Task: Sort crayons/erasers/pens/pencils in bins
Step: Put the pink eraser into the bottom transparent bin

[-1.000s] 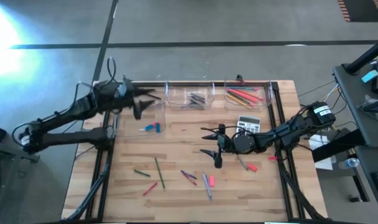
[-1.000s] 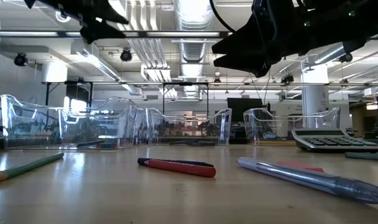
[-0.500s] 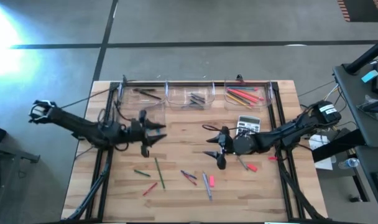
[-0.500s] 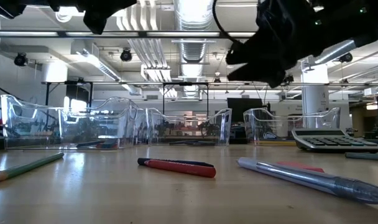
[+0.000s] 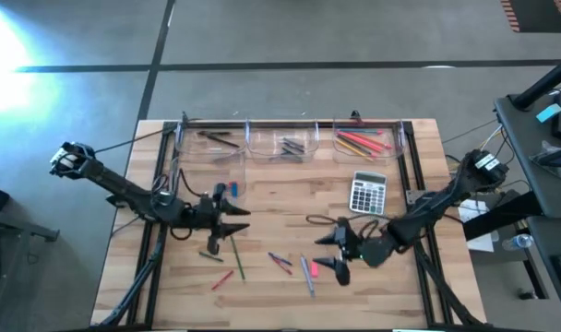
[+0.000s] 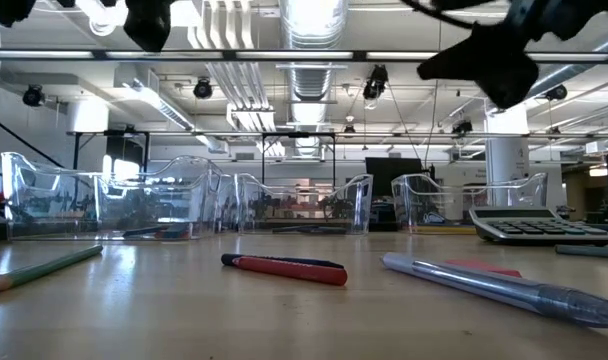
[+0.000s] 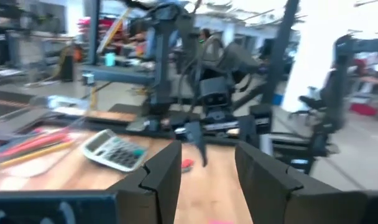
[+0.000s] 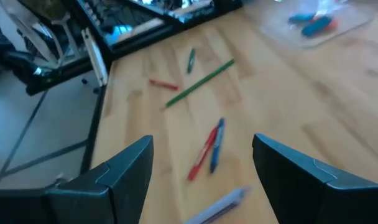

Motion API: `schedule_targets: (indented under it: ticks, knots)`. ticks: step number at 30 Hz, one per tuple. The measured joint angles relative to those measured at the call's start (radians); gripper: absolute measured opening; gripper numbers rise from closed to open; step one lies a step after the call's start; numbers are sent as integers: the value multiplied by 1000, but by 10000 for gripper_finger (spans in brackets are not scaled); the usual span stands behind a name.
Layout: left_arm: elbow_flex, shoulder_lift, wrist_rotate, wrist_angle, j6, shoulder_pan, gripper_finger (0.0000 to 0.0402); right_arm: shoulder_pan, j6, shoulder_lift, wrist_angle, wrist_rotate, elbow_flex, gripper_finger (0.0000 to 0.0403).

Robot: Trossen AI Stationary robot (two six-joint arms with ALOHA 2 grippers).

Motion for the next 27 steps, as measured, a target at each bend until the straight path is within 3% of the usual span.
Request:
schedule_targets:
  ticks: [5,11,22,27]
  knots:
    - [12,-5,2,32,2,-72,136,42,74,79,-126,-2,69,260]
    - [25,-14,2,30,36,-110,136,20,121,199,-158,-142,70,260]
    - [25,-4,-5,18,60,-107,136,-78,54,291,-162,-293,51,260]
    - [25,-10,-10,20,104,-107,136,-80,7,321,-141,-292,51,260]
